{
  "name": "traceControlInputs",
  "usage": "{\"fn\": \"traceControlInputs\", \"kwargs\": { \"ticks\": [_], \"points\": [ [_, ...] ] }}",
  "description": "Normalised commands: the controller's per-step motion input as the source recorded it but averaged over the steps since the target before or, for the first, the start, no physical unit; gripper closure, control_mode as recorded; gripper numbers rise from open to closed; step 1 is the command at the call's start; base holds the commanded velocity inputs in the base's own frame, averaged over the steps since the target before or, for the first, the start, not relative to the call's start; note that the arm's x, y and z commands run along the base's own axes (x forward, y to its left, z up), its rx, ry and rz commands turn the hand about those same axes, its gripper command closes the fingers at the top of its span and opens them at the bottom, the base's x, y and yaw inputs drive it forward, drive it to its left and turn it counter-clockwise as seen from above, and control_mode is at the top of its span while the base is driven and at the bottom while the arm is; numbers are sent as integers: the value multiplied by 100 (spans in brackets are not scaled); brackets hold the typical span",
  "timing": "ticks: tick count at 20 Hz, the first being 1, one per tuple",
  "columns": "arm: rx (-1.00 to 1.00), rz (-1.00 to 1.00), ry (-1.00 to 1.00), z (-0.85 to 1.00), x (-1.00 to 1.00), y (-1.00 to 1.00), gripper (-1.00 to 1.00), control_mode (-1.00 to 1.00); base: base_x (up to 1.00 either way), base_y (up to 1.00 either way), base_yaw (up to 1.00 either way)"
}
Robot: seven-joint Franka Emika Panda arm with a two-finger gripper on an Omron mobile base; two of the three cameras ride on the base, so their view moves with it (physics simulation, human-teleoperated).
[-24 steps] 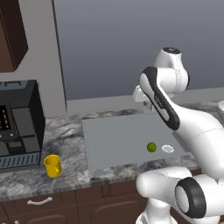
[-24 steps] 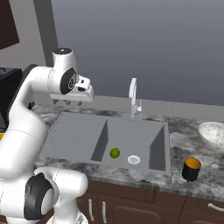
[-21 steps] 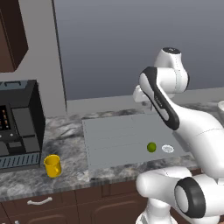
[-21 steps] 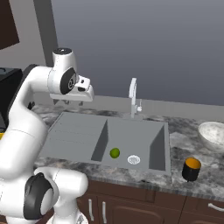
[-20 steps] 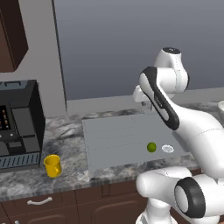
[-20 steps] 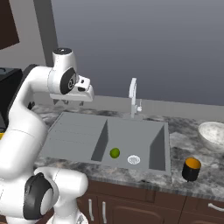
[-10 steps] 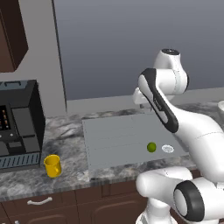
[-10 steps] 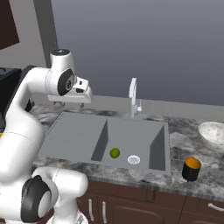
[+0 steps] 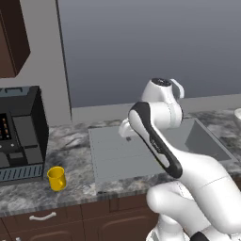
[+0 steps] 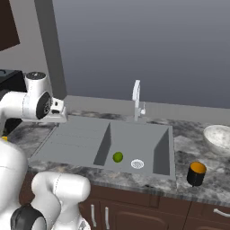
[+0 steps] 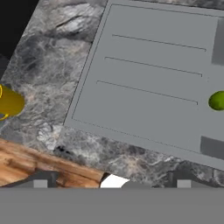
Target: Clear the mugs and bowl far away from the sink.
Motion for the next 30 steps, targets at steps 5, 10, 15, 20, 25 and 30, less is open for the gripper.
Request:
{"fn": "traceControlInputs", "kwargs": {
  "ticks": [5, 10, 15, 20, 25, 30],
  "points": [
    [15, 15, 8, -64, 2, 100, -100, -100, 0, 0, 0],
    [1, 7, 11, -48, 27, 100, -100, -100, 0, 0, 0],
    [-7, 0, 24, -5, 27, 100, -100, -100, 0, 0, 0],
    [-23, -5, 29, -5, 0, 100, -100, -100, 0, 0, 0],
    [-15, 5, 17, -8, -13, 84, -100, -100, 0, 0, 0],
    [-5, 11, -4, -43, -19, 49, -100, -100, 0, 0, 0]
  ]
}}
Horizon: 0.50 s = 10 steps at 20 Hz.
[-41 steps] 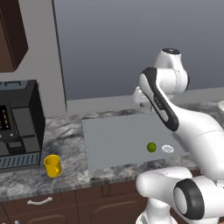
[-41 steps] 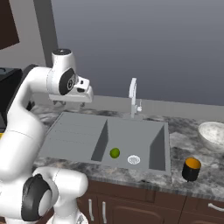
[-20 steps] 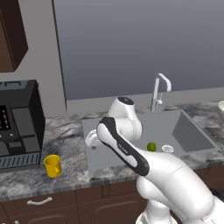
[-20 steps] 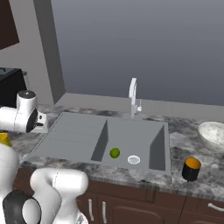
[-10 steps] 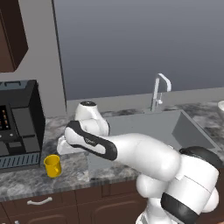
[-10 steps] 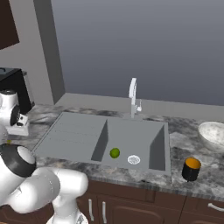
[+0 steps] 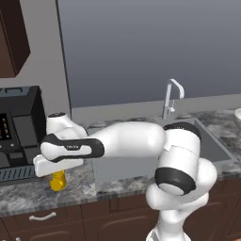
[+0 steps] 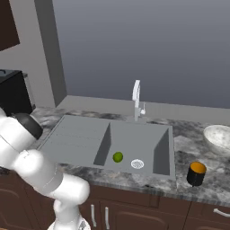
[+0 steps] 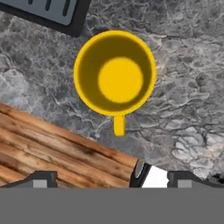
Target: Clear the mugs and bowl far away from the sink.
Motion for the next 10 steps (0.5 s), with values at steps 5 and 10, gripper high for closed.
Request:
{"fn": "traceControlInputs", "kwargs": {
  "ticks": [5, 10],
  "points": [
    [-2, 0, -29, -71, 1, 7, -100, -100, 0, 0, 0],
    [0, -4, -20, -17, 30, 1, -100, -100, 0, 0, 0]
  ]
}}
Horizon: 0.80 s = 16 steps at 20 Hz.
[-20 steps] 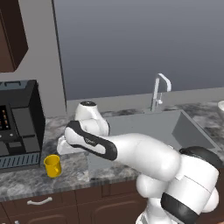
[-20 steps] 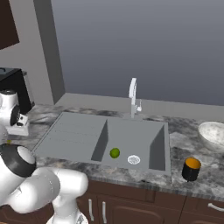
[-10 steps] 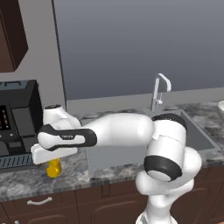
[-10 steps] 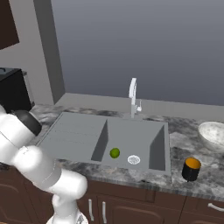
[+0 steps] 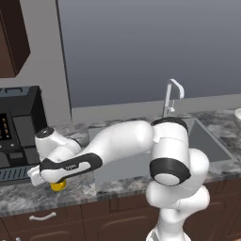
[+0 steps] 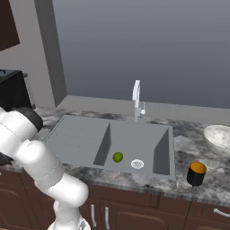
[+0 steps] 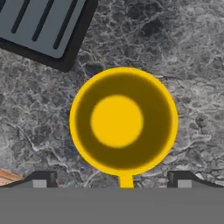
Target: Clear the mugs and bowl far away from the sink.
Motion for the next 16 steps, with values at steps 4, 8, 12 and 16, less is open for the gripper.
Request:
{"fn": "traceControlInputs", "kwargs": {
  "ticks": [4, 8, 12, 16],
  "points": [
    [0, -13, -10, 0, 6, 0, -100, -100, 0, 0, 0],
    [3, -11, -9, -9, -4, 0, -100, -100, 0, 0, 0],
    [11, -7, -4, -14, -19, -15, -100, -100, 0, 0, 0],
    [11, -5, 0, -36, -1, -34, -100, -100, 0, 0, 0]
  ]
}}
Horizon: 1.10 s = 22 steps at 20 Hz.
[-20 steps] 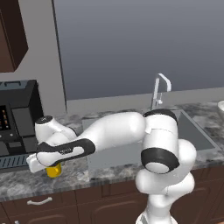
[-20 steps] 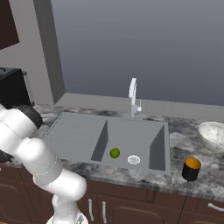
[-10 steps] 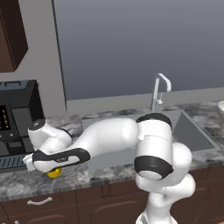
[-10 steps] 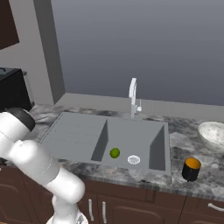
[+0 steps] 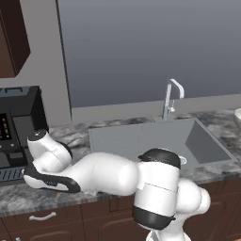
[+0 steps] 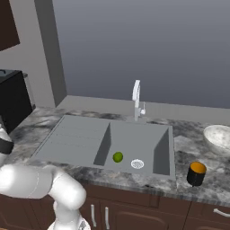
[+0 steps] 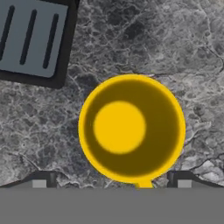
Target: Clear the mugs and bowl far away from the sink.
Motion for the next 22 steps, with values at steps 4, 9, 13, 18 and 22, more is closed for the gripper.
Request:
{"fn": "traceControlInputs", "kwargs": {
  "ticks": [4, 9, 13, 18, 22],
  "points": [
    [14, -2, 0, -45, -18, -68, -100, -100, 0, 0, 0],
    [9, 0, 0, -66, -2, -22, -100, -100, 0, 0, 0],
    [0, 0, -2, -31, 11, 19, -100, -100, 0, 0, 0],
    [0, 0, 0, 1, 2, 6, 100, -100, 0, 0, 0],
    [0, 0, 0, 18, 13, 1, 100, -100, 0, 0, 0]
  ]
}}
